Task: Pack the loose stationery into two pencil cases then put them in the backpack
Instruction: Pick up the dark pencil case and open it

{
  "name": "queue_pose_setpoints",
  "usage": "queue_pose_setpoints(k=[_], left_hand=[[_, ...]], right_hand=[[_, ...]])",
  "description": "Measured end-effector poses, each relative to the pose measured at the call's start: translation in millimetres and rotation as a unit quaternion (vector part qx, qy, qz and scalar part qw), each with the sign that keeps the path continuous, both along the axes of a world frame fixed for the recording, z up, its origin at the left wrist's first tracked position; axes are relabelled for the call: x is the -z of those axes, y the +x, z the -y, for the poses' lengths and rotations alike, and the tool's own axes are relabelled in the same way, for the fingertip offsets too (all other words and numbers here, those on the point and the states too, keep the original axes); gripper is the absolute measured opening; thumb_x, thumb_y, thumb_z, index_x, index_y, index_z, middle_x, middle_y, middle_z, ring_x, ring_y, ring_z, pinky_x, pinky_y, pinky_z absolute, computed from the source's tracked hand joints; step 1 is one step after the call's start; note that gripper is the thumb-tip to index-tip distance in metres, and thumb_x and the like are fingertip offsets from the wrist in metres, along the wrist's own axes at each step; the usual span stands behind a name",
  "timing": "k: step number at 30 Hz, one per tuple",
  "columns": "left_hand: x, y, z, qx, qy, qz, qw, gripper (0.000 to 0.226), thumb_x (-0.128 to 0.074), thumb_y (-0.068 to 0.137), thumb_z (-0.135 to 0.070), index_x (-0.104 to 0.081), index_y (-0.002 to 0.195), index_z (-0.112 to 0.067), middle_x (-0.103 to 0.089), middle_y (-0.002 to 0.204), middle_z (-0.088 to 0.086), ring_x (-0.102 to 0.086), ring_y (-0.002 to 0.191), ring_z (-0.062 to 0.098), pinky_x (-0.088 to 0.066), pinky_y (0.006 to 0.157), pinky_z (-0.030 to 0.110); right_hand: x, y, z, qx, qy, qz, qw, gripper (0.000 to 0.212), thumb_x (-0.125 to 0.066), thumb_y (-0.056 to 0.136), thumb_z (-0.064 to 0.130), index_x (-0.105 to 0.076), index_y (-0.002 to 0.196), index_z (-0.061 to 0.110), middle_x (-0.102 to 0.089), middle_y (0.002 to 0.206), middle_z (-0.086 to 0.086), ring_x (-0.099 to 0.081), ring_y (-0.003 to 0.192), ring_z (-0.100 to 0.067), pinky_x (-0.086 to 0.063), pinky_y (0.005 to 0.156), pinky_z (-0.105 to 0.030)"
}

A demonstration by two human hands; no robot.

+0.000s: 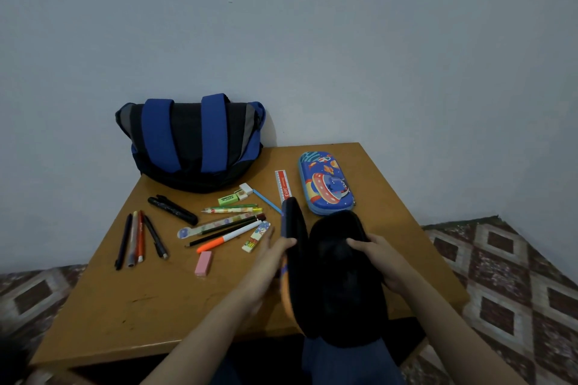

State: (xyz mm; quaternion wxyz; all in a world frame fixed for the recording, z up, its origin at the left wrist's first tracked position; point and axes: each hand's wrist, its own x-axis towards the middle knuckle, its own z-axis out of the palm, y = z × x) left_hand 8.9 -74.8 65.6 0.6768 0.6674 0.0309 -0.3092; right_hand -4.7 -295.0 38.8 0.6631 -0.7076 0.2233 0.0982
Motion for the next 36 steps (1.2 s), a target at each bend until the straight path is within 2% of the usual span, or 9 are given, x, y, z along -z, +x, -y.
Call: queue_pose_setpoints(k=[4, 7, 10, 18, 22, 27, 29, 34, 36], left_hand=[[9.0, 7.4, -20.0, 0.002, 0.158, 0.075, 0.985, 0.057, -0.044, 0.098, -0.021, -0.018, 0.147, -0.033, -0.059, 0.104, 0.003, -0.059, 0.075, 0.013, -0.051, 0.064, 0.027], [21.3, 5.2, -25.3, 0.057, 0.295, 0.139, 0.943, 0.055, -0.04, 0.1, -0.026, -0.016, 0.148, -0.032, -0.067, 0.089, 0.008, -0.06, 0.059, 0.013, -0.056, 0.062, 0.029], [26.9, 7.5, -21.9, 0.072, 0.352, 0.178, 0.916, 0.055, -0.038, 0.1, -0.026, -0.014, 0.148, -0.032, -0.063, 0.074, 0.002, -0.058, 0.053, 0.008, -0.05, 0.051, 0.019], [27.1, 41.3, -12.7, 0.091, 0.364, 0.169, 0.911, 0.051, -0.034, 0.099, -0.016, -0.023, 0.148, -0.023, -0.06, 0.066, 0.003, -0.055, 0.037, 0.007, -0.046, 0.042, 0.016], [29.6, 62.7, -7.4, 0.079, 0.384, 0.166, 0.905, 0.044, -0.037, 0.099, -0.017, -0.035, 0.142, -0.014, -0.053, 0.07, 0.001, -0.054, 0.054, 0.01, -0.041, 0.041, 0.014], [35.1, 76.7, -5.7, 0.082, 0.403, 0.182, 0.893, 0.049, -0.036, 0.099, -0.017, -0.027, 0.147, -0.019, -0.053, 0.075, 0.003, -0.053, 0.064, 0.013, -0.042, 0.052, 0.021], [35.6, 74.7, -6.5, 0.078, 0.395, 0.185, 0.896, 0.049, -0.036, 0.099, -0.016, -0.027, 0.147, -0.018, -0.055, 0.076, 0.004, -0.054, 0.062, 0.013, -0.047, 0.055, 0.023], [35.0, 50.5, -5.3, 0.081, 0.361, 0.174, 0.913, 0.052, -0.037, 0.1, -0.018, -0.019, 0.149, -0.017, -0.06, 0.066, 0.004, -0.055, 0.037, 0.006, -0.043, 0.04, 0.013], [36.0, 42.1, -4.9, 0.08, 0.35, 0.162, 0.919, 0.053, -0.038, 0.1, -0.021, -0.018, 0.149, -0.018, -0.066, 0.075, 0.008, -0.056, 0.037, 0.008, -0.049, 0.044, 0.017]], right_hand=[[4.9, 0.8, 15.0, 0.046, -0.176, 0.008, 0.983, 0.037, -0.056, 0.092, 0.016, -0.055, 0.127, 0.002, -0.061, 0.119, -0.014, -0.057, 0.111, -0.03, -0.046, 0.095, -0.039], [5.2, 1.7, 17.9, 0.051, -0.253, 0.037, 0.965, 0.048, -0.059, 0.089, 0.01, -0.047, 0.136, 0.009, -0.052, 0.135, -0.011, -0.046, 0.125, -0.029, -0.037, 0.102, -0.034], [6.8, 3.6, 17.4, 0.039, -0.272, 0.053, 0.96, 0.048, -0.058, 0.088, 0.006, -0.05, 0.134, 0.012, -0.055, 0.133, -0.008, -0.048, 0.124, -0.026, -0.036, 0.1, -0.028], [7.9, 26.1, 21.0, 0.062, -0.267, 0.05, 0.96, 0.049, -0.059, 0.087, 0.003, -0.051, 0.134, 0.012, -0.054, 0.135, -0.008, -0.045, 0.128, -0.027, -0.035, 0.105, -0.03], [9.0, 45.1, 23.0, 0.067, -0.269, 0.056, 0.959, 0.049, -0.059, 0.087, 0.003, -0.05, 0.135, 0.012, -0.052, 0.137, -0.007, -0.045, 0.129, -0.027, -0.034, 0.105, -0.029], [6.9, 57.8, 25.1, 0.065, -0.288, 0.053, 0.954, 0.049, -0.059, 0.087, 0.005, -0.051, 0.135, 0.015, -0.054, 0.135, -0.008, -0.05, 0.124, -0.027, -0.04, 0.099, -0.029], [8.2, 57.0, 26.8, 0.062, -0.29, 0.052, 0.954, 0.05, -0.059, 0.087, 0.005, -0.05, 0.135, 0.017, -0.054, 0.135, -0.008, -0.05, 0.123, -0.028, -0.04, 0.1, -0.032], [9.0, 43.4, 33.2, 0.052, -0.318, 0.047, 0.946, 0.05, -0.06, 0.087, 0.007, -0.05, 0.136, 0.017, -0.055, 0.133, -0.007, -0.05, 0.122, -0.027, -0.04, 0.098, -0.029], [10.4, 37.2, 36.7, 0.052, -0.331, 0.037, 0.941, 0.051, -0.06, 0.086, 0.007, -0.051, 0.135, 0.018, -0.065, 0.112, -0.009, -0.061, 0.1, -0.025, -0.047, 0.083, -0.026]])
